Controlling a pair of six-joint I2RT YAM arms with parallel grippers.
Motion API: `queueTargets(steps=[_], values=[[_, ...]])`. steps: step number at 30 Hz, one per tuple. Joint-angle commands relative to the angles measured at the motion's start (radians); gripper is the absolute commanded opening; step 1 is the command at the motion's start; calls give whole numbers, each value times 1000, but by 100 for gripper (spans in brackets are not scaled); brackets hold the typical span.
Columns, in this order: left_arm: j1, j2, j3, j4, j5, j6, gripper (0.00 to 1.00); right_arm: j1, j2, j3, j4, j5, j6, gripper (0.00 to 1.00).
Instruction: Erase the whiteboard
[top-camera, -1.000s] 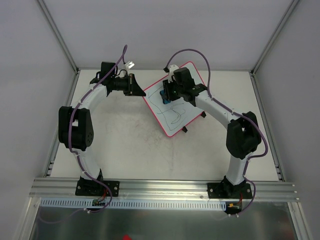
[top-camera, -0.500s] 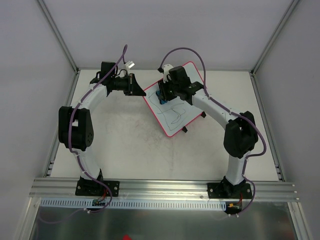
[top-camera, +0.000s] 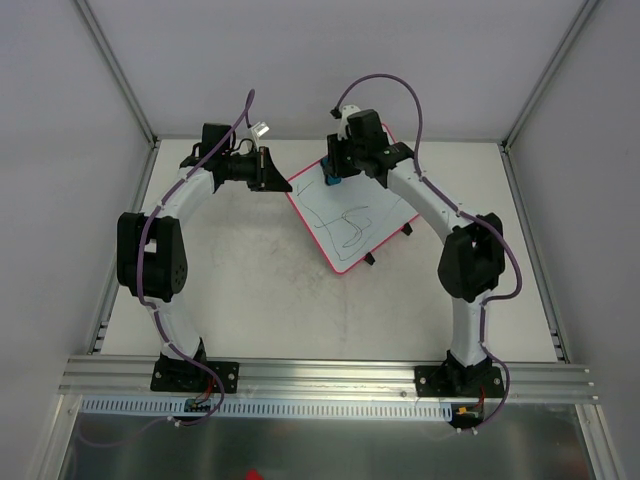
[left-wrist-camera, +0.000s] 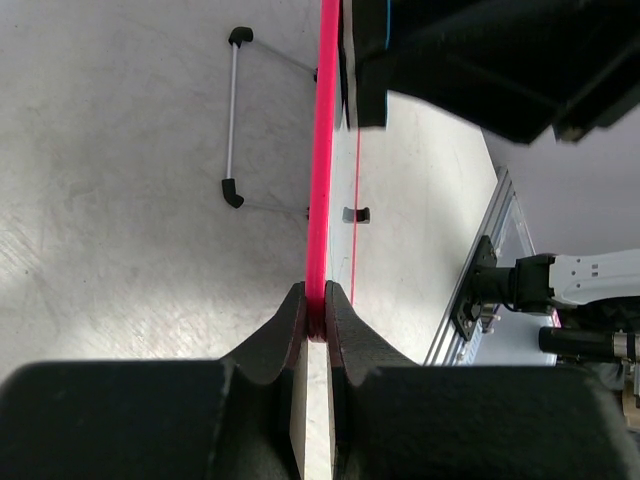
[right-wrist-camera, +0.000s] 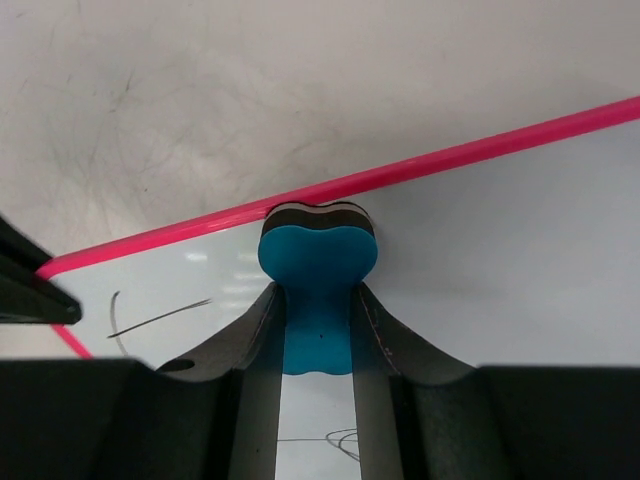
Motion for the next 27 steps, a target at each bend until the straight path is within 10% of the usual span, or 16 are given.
queueTargets(steps=[1,27], values=[[-25,-37,33,28,88,47,0,-76,56,35,-27,82,49,0],[-24,-28,55,23,78,35,0,115,9,3,-36,44,-114,0]])
